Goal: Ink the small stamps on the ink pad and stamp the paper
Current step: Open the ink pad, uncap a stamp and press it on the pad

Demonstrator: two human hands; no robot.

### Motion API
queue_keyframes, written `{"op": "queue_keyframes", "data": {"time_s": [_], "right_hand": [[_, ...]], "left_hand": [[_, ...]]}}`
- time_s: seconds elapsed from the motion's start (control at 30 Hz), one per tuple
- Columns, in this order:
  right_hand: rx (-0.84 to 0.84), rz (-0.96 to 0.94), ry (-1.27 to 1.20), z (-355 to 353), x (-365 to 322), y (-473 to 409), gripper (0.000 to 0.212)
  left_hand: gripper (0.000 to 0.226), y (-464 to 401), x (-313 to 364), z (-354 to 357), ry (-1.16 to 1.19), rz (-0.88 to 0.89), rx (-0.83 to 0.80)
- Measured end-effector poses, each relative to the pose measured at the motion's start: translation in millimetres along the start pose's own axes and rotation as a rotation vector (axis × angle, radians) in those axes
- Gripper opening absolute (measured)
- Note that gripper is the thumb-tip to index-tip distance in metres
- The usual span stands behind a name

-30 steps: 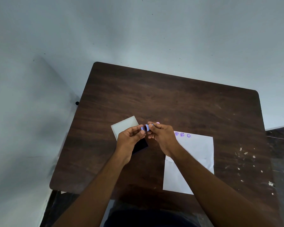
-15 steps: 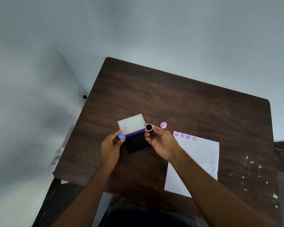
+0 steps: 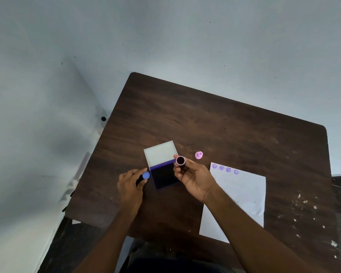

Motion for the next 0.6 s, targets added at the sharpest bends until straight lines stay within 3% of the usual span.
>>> {"op": "queue_keyframes", "data": {"time_s": [0.37,0.5,0.6], "right_hand": [[0.025,0.011,0.018,-4.6,2.4,-4.7,0.032],[0.043,0.027,0.026,-5.2,7.8,-6.0,0.034],[0.045,0.028,-0.025,-3.5,12.7,-7.4,0.033]], "left_hand": [[0.042,-3.3,11.2,-6.4,0.059,-0.047,-0.016],[0.038,-7.7,60.1,-18.7,0.207,0.082,0.062],[0.045,-8.1,101.5,-18.2,0.313,0.212,0.032]]}}
Point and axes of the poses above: each hand's wrist, its own y-axis away from the middle knuckle, its own z-axis out of the palm, x = y × z, the point moved 7 cm from there along -y, towards the middle knuckle, and after that the axes turned 3 degrees about z, right-handed, at the moved point
